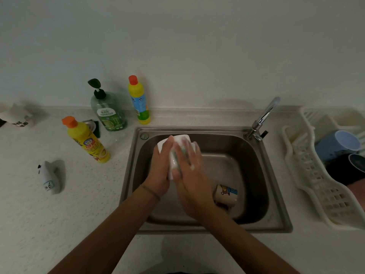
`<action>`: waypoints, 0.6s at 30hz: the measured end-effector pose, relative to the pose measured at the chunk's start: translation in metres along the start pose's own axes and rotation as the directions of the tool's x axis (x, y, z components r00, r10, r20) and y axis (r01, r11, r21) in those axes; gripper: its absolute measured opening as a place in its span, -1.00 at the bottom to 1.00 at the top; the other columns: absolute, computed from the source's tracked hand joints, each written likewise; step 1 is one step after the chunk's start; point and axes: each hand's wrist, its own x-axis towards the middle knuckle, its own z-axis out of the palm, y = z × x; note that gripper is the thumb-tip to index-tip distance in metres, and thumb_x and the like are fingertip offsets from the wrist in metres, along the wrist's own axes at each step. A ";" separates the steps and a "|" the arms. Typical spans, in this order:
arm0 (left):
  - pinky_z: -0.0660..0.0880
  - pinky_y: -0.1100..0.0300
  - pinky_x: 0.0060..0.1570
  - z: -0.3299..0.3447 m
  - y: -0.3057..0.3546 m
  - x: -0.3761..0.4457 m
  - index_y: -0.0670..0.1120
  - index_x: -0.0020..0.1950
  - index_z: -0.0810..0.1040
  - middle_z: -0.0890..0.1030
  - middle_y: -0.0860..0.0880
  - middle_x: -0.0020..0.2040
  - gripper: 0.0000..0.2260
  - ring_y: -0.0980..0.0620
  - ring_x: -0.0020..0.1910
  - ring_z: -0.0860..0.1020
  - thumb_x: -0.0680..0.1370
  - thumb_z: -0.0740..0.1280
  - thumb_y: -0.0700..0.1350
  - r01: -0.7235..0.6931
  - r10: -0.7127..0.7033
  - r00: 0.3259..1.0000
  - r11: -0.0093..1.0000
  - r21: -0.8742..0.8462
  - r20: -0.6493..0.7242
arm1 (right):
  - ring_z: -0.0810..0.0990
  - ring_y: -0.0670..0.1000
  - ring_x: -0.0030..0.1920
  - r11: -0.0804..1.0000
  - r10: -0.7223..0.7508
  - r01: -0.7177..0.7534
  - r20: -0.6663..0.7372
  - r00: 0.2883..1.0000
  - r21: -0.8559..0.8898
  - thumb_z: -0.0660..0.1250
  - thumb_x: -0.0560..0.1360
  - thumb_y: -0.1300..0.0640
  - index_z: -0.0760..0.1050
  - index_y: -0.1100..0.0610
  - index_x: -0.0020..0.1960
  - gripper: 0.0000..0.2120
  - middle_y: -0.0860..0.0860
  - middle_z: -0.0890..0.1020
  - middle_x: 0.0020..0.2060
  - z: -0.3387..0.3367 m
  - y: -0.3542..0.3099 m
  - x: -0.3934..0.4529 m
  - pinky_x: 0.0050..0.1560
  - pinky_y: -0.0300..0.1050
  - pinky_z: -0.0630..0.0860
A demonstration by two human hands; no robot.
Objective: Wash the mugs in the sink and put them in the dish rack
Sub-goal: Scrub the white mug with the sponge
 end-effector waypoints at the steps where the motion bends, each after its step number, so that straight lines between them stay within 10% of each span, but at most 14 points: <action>1: 0.50 -0.26 0.32 -0.001 -0.001 -0.001 -0.11 0.45 0.47 0.63 -0.22 0.29 -0.14 -0.21 0.27 0.62 0.34 0.50 0.41 -0.014 0.014 1.000 1.000 0.021 0.010 | -0.22 -0.02 0.62 1.000 -0.021 0.021 0.008 1.000 -0.016 0.02 0.68 -0.02 -0.25 -0.31 0.58 -0.39 -0.26 -0.27 0.59 0.001 0.002 -0.002 0.52 -0.07 0.07; 6: 0.57 -0.25 0.23 0.008 -0.009 -0.007 -0.07 0.42 0.51 0.66 -0.22 0.24 -0.15 -0.24 0.23 0.64 0.29 0.52 0.41 0.033 -0.033 0.999 0.999 0.000 0.035 | 0.13 -0.10 0.58 0.898 0.281 -0.240 -0.060 0.958 0.368 0.01 0.70 -0.08 -0.02 -0.17 0.63 -0.48 -0.14 0.07 0.62 -0.022 0.014 0.028 0.55 0.12 0.22; 10: 0.60 -0.12 0.20 0.005 -0.002 0.000 -0.15 0.42 0.49 0.64 -0.22 0.25 -0.18 -0.18 0.23 0.64 0.37 0.46 0.39 -0.075 0.077 0.997 0.995 0.059 -0.031 | -0.17 -0.04 0.63 0.999 0.024 -0.023 -0.037 0.999 0.025 0.00 0.69 -0.05 -0.17 -0.25 0.61 -0.43 -0.18 -0.14 0.63 -0.005 -0.007 0.003 0.55 0.01 0.11; 15: 0.65 -0.11 0.01 0.014 -0.008 -0.005 -0.05 0.41 0.49 0.66 -0.20 0.22 -0.18 -0.20 0.16 0.67 0.27 0.51 0.36 0.015 -0.014 0.999 1.000 0.014 -0.051 | 0.14 -0.09 0.58 0.925 0.231 -0.206 -0.044 0.972 0.320 0.03 0.68 -0.09 -0.07 -0.25 0.60 -0.47 -0.18 0.03 0.62 -0.019 0.019 0.020 0.54 0.11 0.26; 18: 0.58 -0.17 0.23 0.011 -0.006 -0.001 -0.11 0.41 0.51 0.65 -0.22 0.25 -0.24 -0.20 0.24 0.63 0.38 0.47 0.34 -0.018 0.018 1.000 1.000 -0.002 -0.002 | -0.08 -0.06 0.62 0.986 0.115 -0.112 -0.018 0.993 0.121 0.02 0.69 -0.05 -0.11 -0.23 0.61 -0.45 -0.16 -0.08 0.63 -0.016 -0.001 0.012 0.58 0.04 0.13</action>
